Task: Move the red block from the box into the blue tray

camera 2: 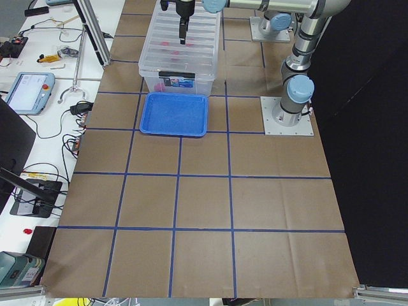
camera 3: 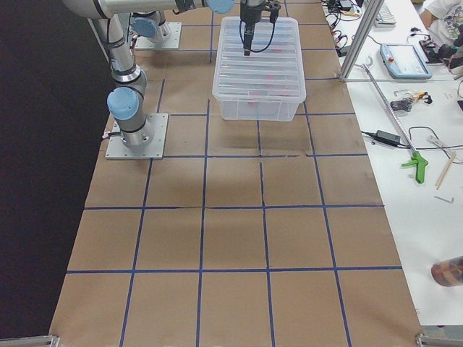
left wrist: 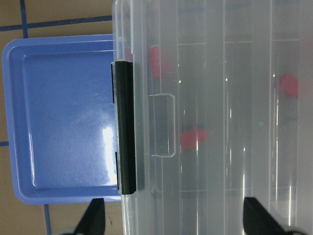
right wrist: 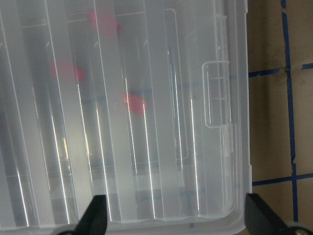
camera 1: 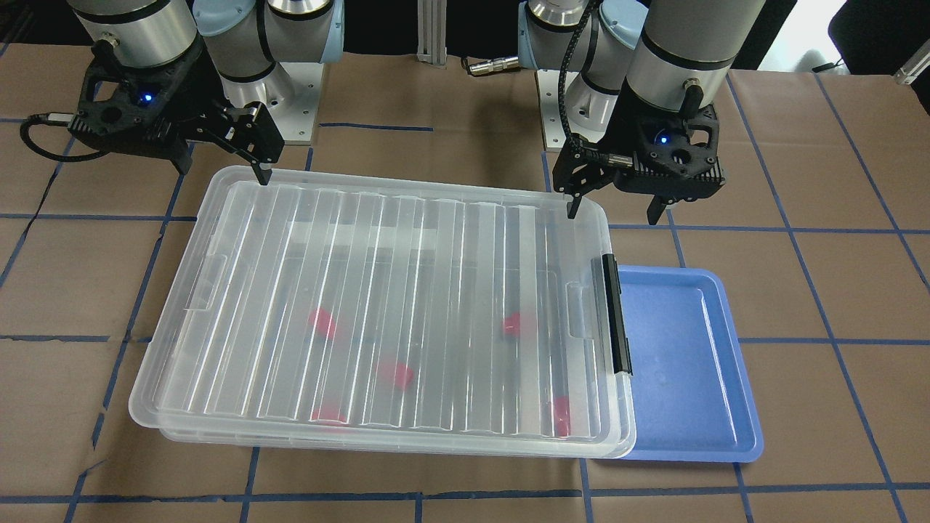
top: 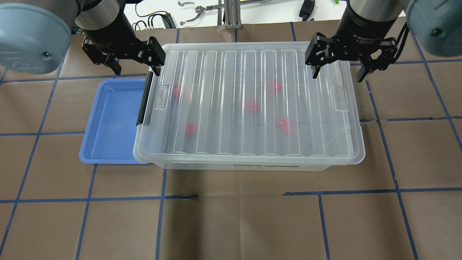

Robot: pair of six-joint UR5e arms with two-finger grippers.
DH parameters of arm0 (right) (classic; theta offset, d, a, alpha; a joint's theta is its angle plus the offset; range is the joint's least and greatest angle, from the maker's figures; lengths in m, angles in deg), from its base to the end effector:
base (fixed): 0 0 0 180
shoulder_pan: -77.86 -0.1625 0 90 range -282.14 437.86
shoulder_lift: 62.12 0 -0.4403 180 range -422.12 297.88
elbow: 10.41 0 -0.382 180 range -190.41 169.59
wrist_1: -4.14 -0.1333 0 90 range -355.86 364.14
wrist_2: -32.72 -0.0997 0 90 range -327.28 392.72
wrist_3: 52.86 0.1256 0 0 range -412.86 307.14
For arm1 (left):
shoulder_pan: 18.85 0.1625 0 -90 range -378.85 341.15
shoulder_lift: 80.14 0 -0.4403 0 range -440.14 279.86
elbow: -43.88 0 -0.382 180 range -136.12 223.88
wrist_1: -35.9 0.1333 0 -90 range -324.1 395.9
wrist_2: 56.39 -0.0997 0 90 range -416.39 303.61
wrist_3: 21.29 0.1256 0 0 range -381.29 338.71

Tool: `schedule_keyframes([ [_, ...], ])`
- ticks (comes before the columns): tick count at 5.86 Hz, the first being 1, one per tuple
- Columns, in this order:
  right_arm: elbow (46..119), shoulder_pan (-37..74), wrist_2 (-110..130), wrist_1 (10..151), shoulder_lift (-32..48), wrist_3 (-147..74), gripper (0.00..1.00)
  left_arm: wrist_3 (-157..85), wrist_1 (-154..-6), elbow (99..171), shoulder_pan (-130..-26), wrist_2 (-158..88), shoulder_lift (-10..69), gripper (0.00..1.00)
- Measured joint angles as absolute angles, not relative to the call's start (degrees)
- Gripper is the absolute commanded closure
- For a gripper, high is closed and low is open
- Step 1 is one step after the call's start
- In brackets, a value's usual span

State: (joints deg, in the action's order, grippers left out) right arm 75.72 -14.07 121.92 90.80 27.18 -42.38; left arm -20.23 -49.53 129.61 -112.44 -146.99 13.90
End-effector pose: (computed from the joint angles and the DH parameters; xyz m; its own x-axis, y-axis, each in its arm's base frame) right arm 0.1513 -0.4813 0.4980 -0.9888 0.1487 -0.0132 0.1487 0.9889 0.0055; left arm -0.1645 -0.5136 0.4864 -0.9967 0.0801 -0.0120 0.0808 0.9932 -0.0835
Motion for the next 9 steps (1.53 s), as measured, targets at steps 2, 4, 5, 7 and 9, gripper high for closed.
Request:
schedule_keyframes([
  [2,75.8,-14.0,122.0,90.6,27.2,-42.4,0.00,-20.2,-49.5,129.8,-112.5,-147.0,14.0,0.01],
  [4,75.8,-13.9,122.2,90.4,27.1,-42.4,0.00,-20.2,-49.5,129.5,-112.4,-147.0,14.2,0.01],
  [5,76.0,-13.6,122.4,90.4,27.1,-42.7,0.00,-20.2,-49.5,129.2,-112.4,-147.0,14.3,0.01],
  [7,76.2,-12.0,122.7,90.7,27.1,-45.2,0.00,-20.2,-49.5,128.8,-112.4,-146.9,14.6,0.01],
  [9,78.2,-7.4,122.4,91.7,27.0,-49.7,0.00,-20.2,-49.6,128.7,-112.4,-146.9,14.7,0.01],
])
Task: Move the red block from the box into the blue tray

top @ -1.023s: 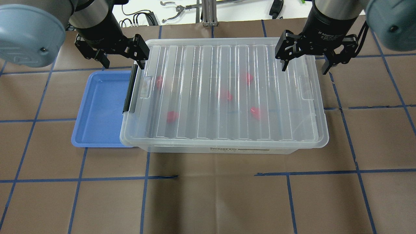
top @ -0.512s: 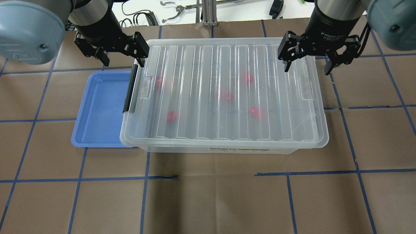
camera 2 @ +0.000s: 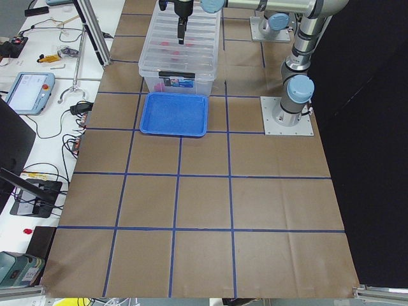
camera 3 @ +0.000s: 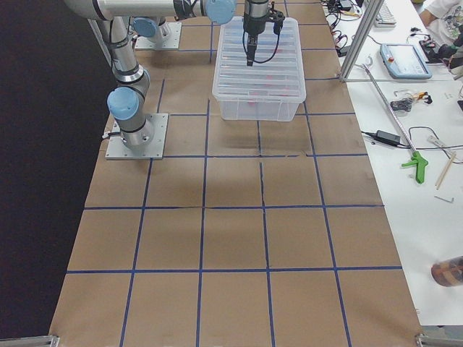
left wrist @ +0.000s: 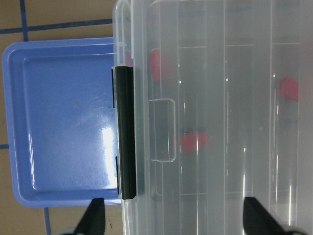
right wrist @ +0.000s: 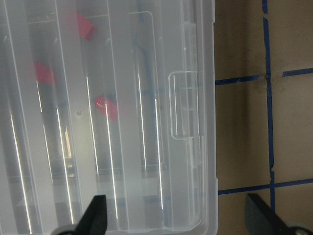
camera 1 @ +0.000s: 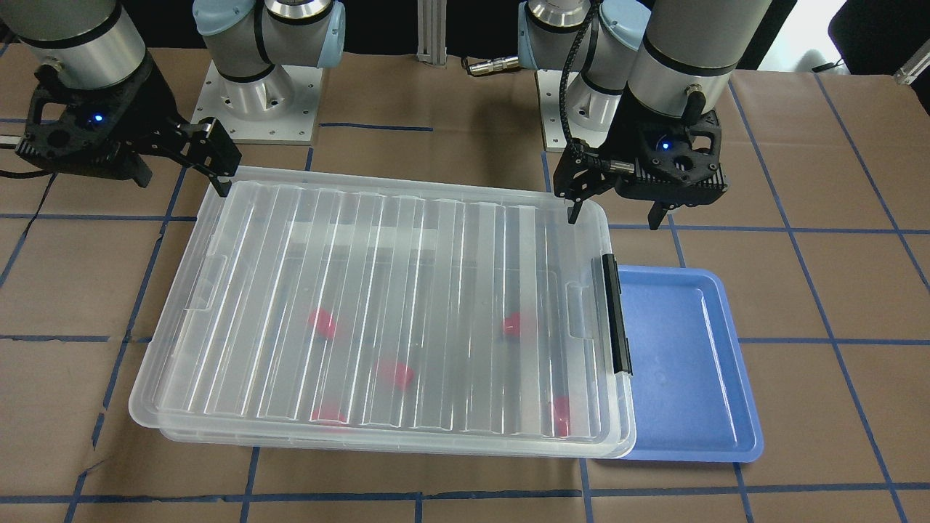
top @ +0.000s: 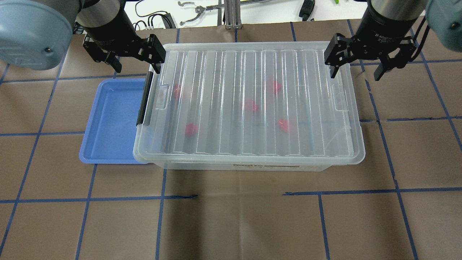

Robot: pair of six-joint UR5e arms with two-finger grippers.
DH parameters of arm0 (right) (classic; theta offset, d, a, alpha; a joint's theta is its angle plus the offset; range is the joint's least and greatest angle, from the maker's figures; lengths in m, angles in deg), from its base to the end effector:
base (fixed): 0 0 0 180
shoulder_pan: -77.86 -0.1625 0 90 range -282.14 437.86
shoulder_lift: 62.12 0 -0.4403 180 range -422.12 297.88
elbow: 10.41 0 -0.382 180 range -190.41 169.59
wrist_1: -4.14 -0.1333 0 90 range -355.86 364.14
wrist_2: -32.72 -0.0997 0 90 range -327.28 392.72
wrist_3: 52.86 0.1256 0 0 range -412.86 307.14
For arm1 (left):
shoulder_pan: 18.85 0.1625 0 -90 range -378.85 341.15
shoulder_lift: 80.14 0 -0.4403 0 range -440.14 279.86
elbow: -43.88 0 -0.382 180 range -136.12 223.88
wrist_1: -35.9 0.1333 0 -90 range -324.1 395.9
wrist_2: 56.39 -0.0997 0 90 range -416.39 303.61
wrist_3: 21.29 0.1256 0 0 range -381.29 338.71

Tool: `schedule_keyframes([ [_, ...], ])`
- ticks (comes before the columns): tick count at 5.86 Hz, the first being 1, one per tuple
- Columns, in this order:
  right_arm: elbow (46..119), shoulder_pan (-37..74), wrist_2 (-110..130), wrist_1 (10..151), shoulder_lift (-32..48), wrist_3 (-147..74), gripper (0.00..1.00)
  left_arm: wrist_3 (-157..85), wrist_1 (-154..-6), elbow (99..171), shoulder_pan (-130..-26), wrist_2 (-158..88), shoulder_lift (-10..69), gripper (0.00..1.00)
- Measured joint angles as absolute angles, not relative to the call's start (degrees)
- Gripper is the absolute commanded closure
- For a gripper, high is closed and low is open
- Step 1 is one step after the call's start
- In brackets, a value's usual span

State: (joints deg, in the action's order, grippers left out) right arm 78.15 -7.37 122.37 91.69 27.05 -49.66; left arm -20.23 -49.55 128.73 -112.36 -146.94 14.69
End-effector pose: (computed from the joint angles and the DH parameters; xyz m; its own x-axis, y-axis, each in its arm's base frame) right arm 0.0934 -0.4934 0.4781 -0.9903 0.1388 -0.0043 0.1386 0.9898 0.0324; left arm -0.1642 -0.5200 0.4867 -0.9968 0.0788 -0.0111 0.0795 0.9932 -0.0847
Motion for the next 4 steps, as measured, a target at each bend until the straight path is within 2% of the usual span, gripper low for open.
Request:
schedule_keyframes([
  [4,90.7,-1.6,121.9,102.4,27.0,-50.7,0.00,-20.2,-49.6,128.8,-112.4,-147.0,14.6,0.01],
])
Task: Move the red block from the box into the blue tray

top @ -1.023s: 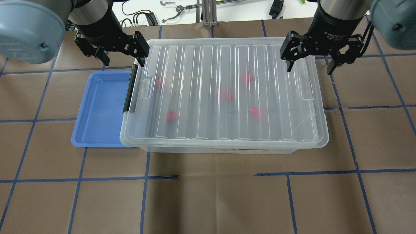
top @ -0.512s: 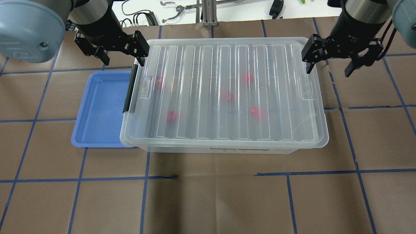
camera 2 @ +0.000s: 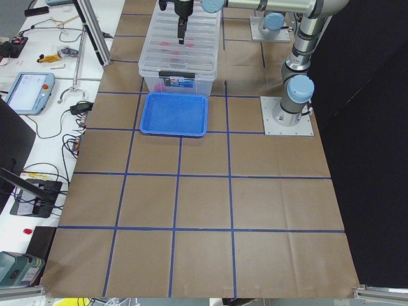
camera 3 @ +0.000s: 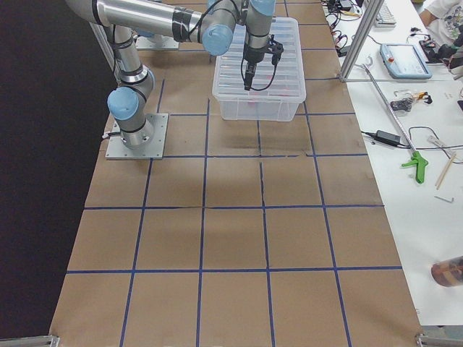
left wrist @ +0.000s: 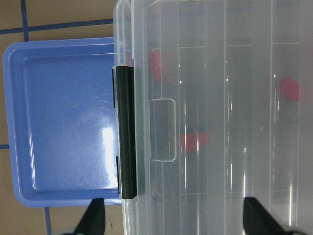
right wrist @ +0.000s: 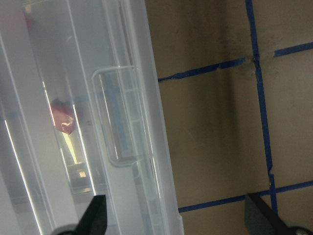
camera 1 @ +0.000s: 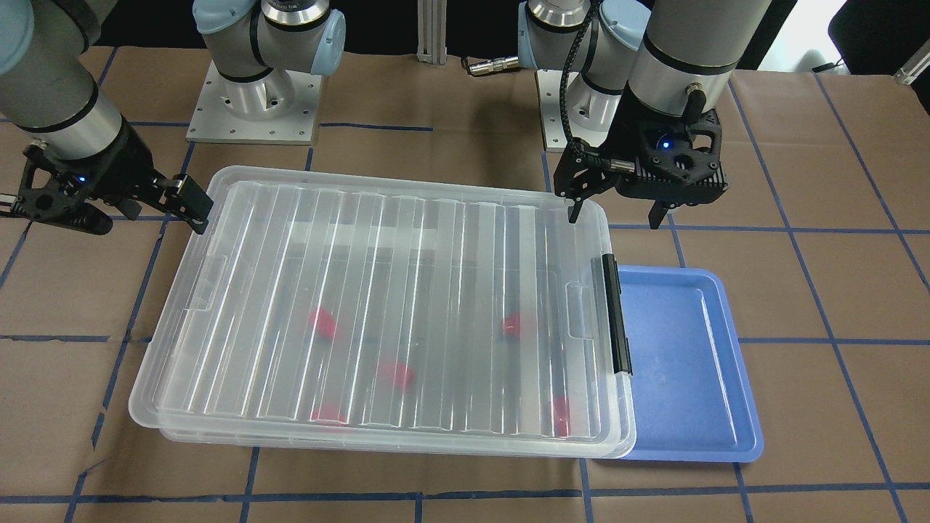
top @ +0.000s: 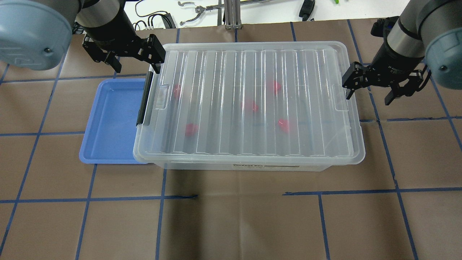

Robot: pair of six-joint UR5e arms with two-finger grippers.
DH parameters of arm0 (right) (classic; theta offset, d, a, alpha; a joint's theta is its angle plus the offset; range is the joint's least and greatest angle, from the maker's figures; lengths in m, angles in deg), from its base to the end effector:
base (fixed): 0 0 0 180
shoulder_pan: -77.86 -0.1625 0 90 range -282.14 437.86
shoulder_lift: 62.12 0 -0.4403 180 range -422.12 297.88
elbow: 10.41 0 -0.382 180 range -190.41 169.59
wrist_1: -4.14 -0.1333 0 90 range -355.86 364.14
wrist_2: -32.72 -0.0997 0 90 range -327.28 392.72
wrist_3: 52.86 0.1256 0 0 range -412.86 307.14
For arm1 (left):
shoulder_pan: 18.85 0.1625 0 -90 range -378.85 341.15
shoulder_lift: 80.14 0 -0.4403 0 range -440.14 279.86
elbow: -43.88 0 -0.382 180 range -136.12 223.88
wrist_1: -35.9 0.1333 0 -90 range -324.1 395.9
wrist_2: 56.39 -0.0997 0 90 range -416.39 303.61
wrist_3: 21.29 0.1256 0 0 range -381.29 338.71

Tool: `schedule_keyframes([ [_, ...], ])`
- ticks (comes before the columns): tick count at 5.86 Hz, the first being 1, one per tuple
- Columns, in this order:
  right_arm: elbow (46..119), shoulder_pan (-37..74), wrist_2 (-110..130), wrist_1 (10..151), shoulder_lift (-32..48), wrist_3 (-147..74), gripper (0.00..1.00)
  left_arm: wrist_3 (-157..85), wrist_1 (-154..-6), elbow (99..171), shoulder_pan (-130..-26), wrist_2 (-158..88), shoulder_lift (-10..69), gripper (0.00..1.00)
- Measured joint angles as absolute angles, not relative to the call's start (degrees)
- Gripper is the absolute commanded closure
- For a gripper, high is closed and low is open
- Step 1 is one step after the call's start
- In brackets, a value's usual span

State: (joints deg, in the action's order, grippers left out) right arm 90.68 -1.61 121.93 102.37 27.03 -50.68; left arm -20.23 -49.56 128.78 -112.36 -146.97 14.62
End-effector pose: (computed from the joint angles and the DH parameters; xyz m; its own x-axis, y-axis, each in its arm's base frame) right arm 0.0466 -0.4884 0.3919 -0.9753 0.2208 -0.0113 0.2196 0.9734 0.0652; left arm -0.1641 -0.5195 0.4869 -0.9968 0.0787 -0.0117 0.0795 0.9932 -0.0849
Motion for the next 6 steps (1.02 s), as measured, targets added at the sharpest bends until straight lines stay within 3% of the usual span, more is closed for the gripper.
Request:
schedule_keyframes([
  [6,95.5,-0.6,122.8,109.2,26.0,-57.2,0.00,-20.2,-49.5,128.9,-112.4,-147.0,14.6,0.01],
])
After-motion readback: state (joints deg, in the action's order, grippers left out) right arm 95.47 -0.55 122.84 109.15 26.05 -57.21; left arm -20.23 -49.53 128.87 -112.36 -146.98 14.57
